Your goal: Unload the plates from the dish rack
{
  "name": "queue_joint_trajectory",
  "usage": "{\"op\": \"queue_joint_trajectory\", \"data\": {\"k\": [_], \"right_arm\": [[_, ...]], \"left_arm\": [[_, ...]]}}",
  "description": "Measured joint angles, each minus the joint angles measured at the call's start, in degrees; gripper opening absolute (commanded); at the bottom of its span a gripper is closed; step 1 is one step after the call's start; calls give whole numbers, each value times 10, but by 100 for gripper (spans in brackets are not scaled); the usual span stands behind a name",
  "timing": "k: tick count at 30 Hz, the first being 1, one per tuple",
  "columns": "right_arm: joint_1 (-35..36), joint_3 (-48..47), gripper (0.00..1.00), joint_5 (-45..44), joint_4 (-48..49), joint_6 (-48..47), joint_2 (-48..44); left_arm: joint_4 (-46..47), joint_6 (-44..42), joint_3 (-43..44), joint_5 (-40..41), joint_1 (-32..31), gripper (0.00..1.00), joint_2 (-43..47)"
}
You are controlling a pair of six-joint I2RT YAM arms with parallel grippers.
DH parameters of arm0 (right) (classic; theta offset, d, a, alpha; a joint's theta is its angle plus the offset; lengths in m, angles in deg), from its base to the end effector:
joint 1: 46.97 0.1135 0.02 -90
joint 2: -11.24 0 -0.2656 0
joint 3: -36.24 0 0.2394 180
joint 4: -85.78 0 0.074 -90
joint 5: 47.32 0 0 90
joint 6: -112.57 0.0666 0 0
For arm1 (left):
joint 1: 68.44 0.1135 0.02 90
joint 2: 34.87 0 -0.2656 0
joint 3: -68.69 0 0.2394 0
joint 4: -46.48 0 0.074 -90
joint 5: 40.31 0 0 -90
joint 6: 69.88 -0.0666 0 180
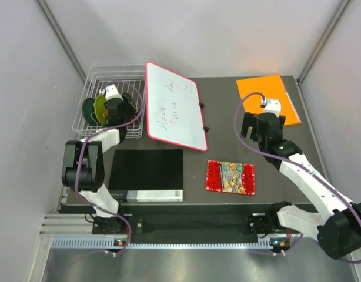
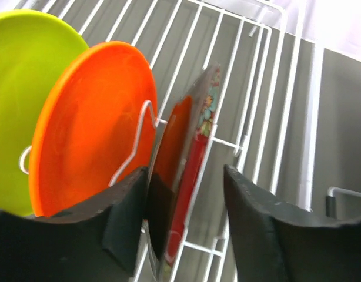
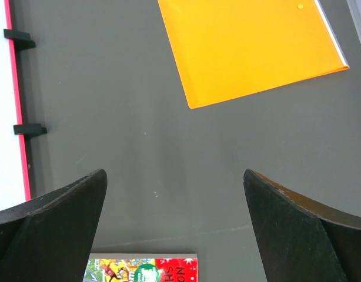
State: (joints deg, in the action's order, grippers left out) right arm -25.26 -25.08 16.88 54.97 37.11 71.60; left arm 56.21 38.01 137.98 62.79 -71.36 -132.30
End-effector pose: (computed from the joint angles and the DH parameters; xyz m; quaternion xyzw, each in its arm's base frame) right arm 0.2376 0.0634 0.2817 0.0589 0.8489 -0.0316 0.5243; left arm 0.3975 -0.0052 0.2201 -0.1711 0.7903 -0.0139 0.5882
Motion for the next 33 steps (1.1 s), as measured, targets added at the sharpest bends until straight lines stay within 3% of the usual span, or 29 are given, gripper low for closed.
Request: {"op": "queue_joint_trajectory", "data": {"k": [2, 3, 4, 5, 18, 33], "right_arm": [[-1, 0, 100, 0, 3, 0, 7], [-1, 0, 100, 0, 3, 0, 11], [-2, 0, 100, 0, 3, 0, 14], [-2, 0, 100, 0, 4, 0, 16], [-5, 0, 100, 0, 2, 7, 21], [-5, 0, 100, 7, -10, 21, 21]], "left_arm": [[3, -3, 3, 5, 1, 44, -6], [3, -3, 3, 5, 2, 33, -7], [4, -3, 3, 7, 2, 10, -7], [8, -3, 3, 9, 2, 0, -7], [14, -76, -38, 8, -5, 0, 29], [-20, -168, -36, 108, -45, 0, 125]]}}
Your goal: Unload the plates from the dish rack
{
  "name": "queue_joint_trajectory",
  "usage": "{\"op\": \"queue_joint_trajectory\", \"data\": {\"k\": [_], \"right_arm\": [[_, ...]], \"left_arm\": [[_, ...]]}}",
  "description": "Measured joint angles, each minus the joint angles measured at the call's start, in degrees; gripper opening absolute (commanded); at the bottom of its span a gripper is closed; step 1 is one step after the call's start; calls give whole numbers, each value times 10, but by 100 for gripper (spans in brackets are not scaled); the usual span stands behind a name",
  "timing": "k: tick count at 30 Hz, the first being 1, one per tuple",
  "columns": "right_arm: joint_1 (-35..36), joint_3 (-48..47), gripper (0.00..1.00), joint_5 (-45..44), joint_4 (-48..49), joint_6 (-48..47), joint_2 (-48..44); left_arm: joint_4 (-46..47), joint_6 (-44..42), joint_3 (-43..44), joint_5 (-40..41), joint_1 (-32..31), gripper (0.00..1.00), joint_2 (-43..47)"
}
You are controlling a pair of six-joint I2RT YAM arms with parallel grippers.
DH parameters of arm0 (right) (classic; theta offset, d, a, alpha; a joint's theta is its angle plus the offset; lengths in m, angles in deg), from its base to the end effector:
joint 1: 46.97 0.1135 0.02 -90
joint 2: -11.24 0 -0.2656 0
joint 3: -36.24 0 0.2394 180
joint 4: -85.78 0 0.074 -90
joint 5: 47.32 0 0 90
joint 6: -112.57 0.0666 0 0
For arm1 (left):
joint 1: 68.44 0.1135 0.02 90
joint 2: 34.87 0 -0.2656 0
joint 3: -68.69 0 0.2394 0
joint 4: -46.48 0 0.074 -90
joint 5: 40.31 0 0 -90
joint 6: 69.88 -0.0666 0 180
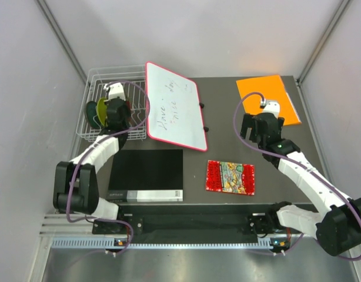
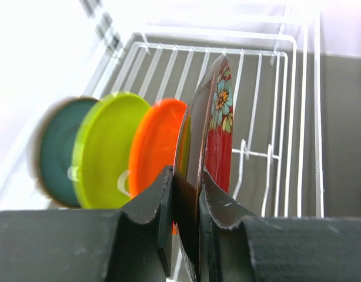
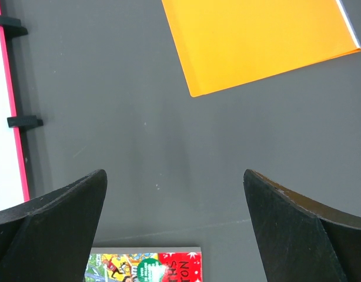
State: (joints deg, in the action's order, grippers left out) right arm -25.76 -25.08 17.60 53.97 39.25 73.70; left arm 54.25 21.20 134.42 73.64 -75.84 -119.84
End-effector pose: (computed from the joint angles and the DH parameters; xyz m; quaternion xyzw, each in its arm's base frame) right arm 0.2426 0.0639 0.2712 0.0697 0.8611 -0.0291 0.5028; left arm 0.3554 -0.0189 0.2724 -0.0894 0.7635 0.1144 0.6293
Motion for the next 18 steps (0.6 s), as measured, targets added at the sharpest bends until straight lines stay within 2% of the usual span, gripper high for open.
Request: {"op": "queue_joint_trajectory", "data": {"k": [5, 10, 15, 18], "right_arm": [[0, 0, 99, 15, -5, 3, 0], [0, 1, 100, 56, -12, 8, -19], [0, 12, 100, 120, -7, 16, -76], [0, 21, 100, 156, -1, 24, -107]], "left_arm": [[-48, -23, 18, 27, -3, 0, 84], [-117, -7, 67, 24, -3, 0, 165], [-204, 56, 106, -26, -5, 0, 231], [-245, 115, 117, -94, -5, 0, 259]]}}
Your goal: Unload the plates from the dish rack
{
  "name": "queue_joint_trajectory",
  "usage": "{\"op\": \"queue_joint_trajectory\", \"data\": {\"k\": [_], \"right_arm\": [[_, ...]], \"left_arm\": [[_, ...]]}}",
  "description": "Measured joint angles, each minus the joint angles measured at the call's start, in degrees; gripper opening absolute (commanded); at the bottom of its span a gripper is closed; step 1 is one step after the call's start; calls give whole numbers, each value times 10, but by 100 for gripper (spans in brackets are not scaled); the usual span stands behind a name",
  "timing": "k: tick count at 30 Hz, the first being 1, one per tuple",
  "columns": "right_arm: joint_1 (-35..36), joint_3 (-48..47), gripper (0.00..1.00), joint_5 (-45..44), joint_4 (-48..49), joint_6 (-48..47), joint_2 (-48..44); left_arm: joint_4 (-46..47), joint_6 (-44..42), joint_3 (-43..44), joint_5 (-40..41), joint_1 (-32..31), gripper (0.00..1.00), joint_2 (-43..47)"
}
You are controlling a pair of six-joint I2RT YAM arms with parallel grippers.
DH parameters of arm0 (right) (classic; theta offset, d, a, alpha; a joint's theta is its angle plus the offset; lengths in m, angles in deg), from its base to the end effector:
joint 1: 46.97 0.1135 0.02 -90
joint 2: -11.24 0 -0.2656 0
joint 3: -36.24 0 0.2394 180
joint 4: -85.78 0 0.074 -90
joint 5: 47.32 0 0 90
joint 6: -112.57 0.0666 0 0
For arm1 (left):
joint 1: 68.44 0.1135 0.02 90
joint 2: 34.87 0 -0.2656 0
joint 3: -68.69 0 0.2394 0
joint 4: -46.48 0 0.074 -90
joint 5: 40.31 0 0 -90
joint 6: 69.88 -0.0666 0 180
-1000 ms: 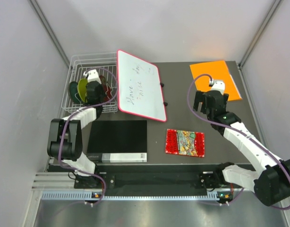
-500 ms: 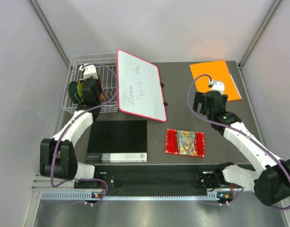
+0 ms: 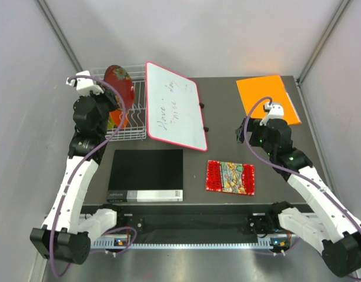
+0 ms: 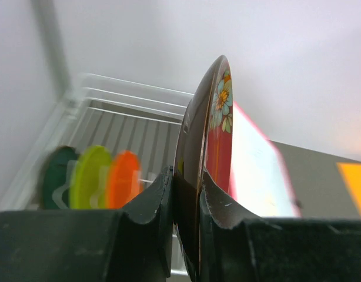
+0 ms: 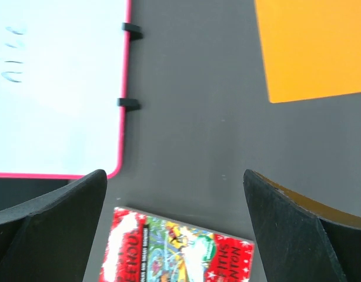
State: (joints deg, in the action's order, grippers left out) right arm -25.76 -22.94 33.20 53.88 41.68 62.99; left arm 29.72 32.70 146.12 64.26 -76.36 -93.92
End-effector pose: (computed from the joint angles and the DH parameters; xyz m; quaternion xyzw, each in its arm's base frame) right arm 0.2092 0.0694 0.2952 0.0294 0.8387 0.1207 0.5302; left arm 0.2489 -0.0177 0.4207 -0.1190 0.6871 -0.0396 0.7156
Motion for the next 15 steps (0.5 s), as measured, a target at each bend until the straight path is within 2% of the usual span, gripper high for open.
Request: {"op": "queue_joint_trajectory", "data": {"k": [5, 8, 15], "right_arm": [[0, 11, 100, 51, 16, 24, -30], [0, 23, 100, 77, 33, 45, -43], [0, 59, 99, 147, 92, 97, -54]], "left_arm": [[-19, 115, -5, -154, -6, 0, 23], [-3, 171, -24, -216, -36, 0, 21], [42, 217, -75, -241, -217, 0, -35]]}}
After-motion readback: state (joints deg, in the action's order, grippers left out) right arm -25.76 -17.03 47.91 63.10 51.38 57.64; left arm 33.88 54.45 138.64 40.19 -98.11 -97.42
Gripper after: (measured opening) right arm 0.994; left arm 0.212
